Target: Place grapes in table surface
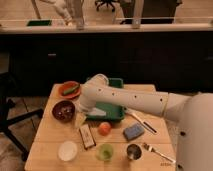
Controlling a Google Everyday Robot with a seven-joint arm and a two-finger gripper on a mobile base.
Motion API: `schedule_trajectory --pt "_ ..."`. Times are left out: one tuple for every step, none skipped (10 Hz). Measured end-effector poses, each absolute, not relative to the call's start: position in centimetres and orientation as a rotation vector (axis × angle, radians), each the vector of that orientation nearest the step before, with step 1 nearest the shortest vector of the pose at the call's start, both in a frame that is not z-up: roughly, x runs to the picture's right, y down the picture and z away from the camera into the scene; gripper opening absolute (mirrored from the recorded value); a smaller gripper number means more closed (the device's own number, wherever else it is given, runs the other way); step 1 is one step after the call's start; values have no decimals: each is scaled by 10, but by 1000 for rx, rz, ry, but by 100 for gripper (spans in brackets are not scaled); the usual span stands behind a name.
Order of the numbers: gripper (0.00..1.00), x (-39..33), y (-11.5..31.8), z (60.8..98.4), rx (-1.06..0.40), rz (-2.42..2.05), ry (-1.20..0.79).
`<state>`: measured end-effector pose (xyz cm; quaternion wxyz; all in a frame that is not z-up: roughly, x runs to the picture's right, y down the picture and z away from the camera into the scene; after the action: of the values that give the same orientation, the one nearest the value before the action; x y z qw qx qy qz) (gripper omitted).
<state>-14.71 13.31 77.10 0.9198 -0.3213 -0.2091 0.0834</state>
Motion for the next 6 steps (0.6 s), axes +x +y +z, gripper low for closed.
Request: schedule_trajectory --pt "56 -152 132 773 -662 167 -435" --pt "55 -155 131 774 -663 165 -438" --pt "55 -159 128 776 -663 162 -442" --pt "55 -167 126 778 -666 152 -447" --pt "55 -173 125 780 -668 144 -451" --pt "55 -177 123 783 -671 139 -451"
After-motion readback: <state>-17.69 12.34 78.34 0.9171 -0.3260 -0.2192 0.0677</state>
